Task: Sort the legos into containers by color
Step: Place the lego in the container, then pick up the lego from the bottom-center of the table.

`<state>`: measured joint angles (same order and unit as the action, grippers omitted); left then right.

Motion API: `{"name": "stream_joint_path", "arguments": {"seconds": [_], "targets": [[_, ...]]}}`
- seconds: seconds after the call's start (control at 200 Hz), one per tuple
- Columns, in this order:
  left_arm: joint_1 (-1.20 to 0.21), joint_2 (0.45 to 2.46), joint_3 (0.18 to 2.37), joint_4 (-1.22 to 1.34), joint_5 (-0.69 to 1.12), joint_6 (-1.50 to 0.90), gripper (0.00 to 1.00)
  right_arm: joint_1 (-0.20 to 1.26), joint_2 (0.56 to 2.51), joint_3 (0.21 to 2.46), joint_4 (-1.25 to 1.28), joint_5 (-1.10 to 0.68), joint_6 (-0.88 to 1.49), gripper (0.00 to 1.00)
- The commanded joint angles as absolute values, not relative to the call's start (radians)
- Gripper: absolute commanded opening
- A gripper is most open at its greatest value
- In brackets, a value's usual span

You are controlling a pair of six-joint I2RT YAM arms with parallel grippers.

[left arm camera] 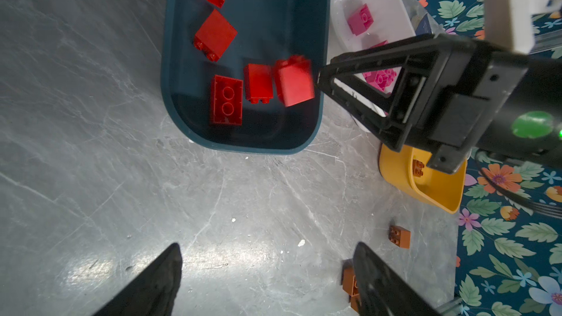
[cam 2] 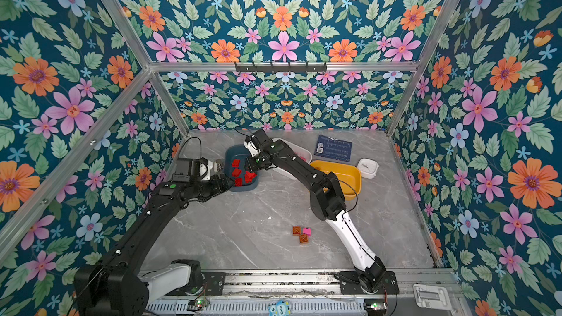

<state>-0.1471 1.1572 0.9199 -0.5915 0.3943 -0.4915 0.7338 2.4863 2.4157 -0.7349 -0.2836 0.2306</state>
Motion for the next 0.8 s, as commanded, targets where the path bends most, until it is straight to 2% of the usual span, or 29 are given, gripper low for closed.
{"name": "stream_joint_path", "arguments": {"seconds": [0.0,0.185,0.385,0.615,0.795], "targets": [[-0.144,1.163,0.917,-0.594,0.396,-0.475,0.88,0.731,2.480,2.429,-0.771,-0.252,0.201,0.53],[-0.140,1.166,0.916,-0.590,0.403,-0.473,0.88,0.727,2.365,2.310,-0.770,-0.259,0.183,0.57],[-0.135,1.159,0.920,-0.595,0.408,-0.470,0.88,0.726,2.124,1.968,-0.744,-0.271,0.172,0.63],[-0.135,1.158,0.906,-0.588,0.425,-0.471,0.88,0.732,1.863,1.587,-0.781,-0.259,0.219,0.65],[-0.135,1.159,0.900,-0.580,0.443,-0.474,0.88,0.784,1.709,1.393,-0.874,-0.172,0.271,0.65]]}}
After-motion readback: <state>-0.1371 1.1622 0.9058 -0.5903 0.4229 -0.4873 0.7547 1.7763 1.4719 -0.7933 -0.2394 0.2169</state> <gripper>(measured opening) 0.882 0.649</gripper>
